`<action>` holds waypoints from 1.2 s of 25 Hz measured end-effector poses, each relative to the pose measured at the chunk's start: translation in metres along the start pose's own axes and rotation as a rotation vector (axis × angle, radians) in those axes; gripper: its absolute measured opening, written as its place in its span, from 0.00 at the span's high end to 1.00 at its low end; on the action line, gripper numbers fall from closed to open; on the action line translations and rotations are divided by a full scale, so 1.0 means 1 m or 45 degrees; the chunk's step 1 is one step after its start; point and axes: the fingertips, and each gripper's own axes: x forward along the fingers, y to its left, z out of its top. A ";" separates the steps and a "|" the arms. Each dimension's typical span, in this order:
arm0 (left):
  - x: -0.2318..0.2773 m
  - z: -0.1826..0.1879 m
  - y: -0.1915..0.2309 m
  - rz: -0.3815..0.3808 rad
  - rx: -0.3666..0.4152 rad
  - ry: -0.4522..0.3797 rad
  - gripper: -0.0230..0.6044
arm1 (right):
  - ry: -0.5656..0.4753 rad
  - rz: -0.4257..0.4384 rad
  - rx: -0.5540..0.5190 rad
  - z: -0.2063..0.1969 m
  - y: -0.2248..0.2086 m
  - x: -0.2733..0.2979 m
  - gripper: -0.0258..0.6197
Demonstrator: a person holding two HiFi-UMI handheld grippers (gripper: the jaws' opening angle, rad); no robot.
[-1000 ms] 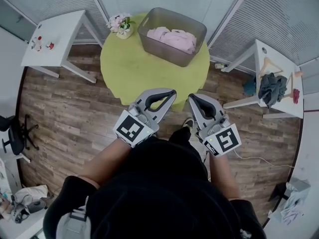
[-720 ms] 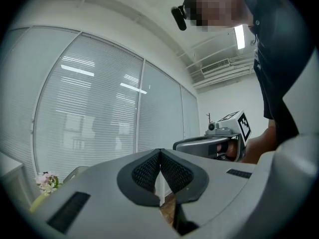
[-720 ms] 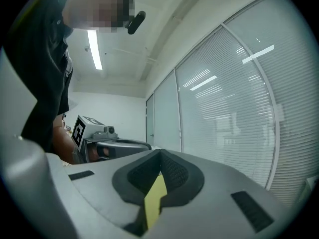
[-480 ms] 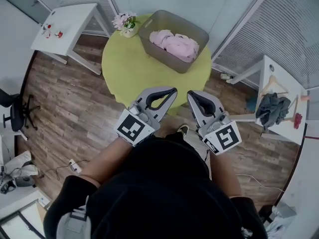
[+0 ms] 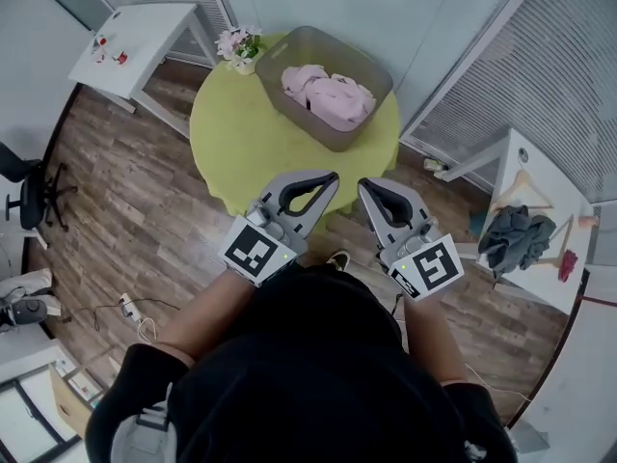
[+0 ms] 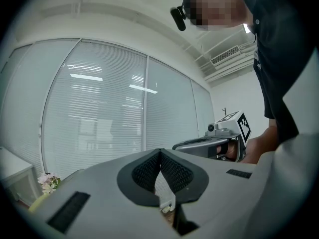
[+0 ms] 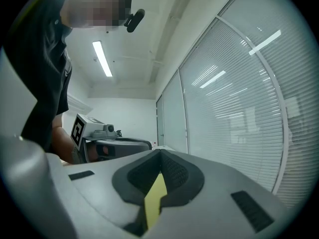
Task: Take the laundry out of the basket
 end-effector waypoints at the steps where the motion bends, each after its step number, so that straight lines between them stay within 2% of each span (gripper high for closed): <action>1: 0.003 0.000 -0.001 0.015 0.001 0.001 0.95 | 0.002 0.017 0.003 -0.001 -0.003 -0.001 0.93; 8: 0.010 -0.008 0.007 0.119 -0.015 0.043 0.95 | 0.004 0.089 0.037 -0.008 -0.013 0.004 0.92; 15: 0.015 -0.018 0.018 0.135 -0.029 0.065 0.95 | 0.015 0.106 0.041 -0.012 -0.022 0.017 0.92; 20: 0.022 -0.016 0.030 0.135 -0.034 0.028 0.95 | 0.038 0.103 0.035 -0.015 -0.031 0.029 0.92; 30: 0.032 -0.019 0.083 0.156 -0.058 0.025 0.95 | 0.064 0.129 0.039 -0.016 -0.055 0.078 0.92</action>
